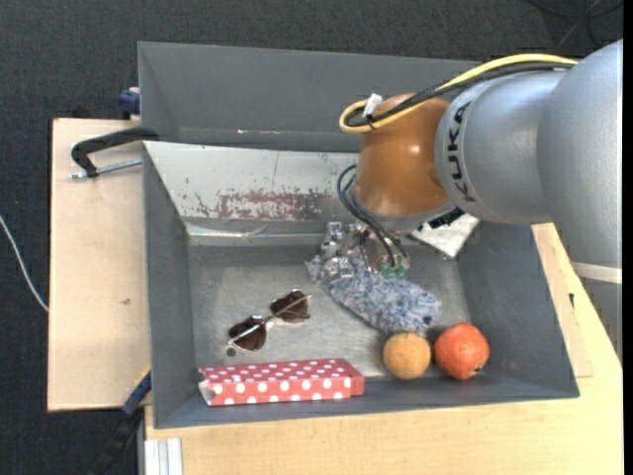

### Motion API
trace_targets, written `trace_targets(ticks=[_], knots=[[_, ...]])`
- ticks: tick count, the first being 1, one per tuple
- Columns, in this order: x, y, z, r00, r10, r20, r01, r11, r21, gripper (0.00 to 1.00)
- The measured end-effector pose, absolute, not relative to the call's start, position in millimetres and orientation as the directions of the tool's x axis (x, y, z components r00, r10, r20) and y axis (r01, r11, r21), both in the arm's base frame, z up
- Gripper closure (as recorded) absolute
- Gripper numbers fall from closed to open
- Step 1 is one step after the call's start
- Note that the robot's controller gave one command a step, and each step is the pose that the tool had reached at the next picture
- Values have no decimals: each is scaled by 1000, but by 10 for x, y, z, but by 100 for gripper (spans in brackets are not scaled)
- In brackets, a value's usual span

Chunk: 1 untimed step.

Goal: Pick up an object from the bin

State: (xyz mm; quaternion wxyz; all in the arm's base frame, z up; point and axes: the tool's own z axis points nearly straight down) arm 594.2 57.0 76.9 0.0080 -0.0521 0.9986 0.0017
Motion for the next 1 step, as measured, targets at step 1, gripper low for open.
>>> trace_targets(ticks=[1], knots=[[5841, 174, 2382, -967, -255, -8, -255, 967, -1, 100]])
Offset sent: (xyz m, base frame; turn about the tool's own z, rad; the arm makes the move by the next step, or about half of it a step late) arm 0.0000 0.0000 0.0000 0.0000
